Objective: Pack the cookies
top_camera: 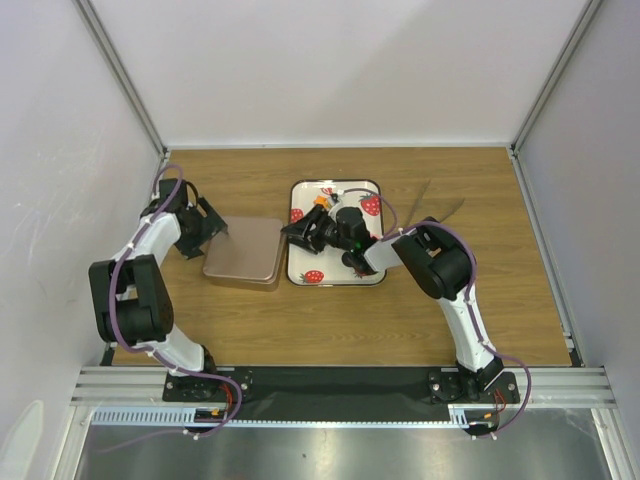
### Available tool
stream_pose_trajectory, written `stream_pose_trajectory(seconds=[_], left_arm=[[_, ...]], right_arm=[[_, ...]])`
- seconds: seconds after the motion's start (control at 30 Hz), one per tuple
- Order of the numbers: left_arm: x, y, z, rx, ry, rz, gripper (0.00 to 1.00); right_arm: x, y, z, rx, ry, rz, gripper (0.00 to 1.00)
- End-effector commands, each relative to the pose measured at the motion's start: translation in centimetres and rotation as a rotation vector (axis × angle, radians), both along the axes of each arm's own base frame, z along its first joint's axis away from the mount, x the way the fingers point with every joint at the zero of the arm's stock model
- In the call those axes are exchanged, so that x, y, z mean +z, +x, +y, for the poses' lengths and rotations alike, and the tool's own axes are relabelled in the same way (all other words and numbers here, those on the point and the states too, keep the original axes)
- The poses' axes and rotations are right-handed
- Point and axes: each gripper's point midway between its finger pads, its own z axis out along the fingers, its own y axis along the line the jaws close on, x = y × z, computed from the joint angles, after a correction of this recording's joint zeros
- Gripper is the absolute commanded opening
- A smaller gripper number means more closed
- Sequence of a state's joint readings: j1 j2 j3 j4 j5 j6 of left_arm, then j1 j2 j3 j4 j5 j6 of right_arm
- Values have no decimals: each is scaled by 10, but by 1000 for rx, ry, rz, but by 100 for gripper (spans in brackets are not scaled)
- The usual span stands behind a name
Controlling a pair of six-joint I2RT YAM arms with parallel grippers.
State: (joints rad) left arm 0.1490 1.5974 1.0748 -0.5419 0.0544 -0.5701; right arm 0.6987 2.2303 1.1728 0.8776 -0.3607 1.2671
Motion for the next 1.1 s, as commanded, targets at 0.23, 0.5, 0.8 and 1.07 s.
stream_pose_trajectory(seconds=[0.23,0.5,0.8,1.07], left_arm=[[4,11,-5,-56,34,-2,89],[0,10,-8,-72,41,19,89],[0,7,-14,-105,65,33,89],[-1,5,-25,-158,81,56,89]], right_arm=[[34,-2,11,38,-63,-108,66],[34,-8,18,61,-120,-129,66],[30,-15,27,94,-154,-128,65],[30,-19,36,122,-196,-145,64]])
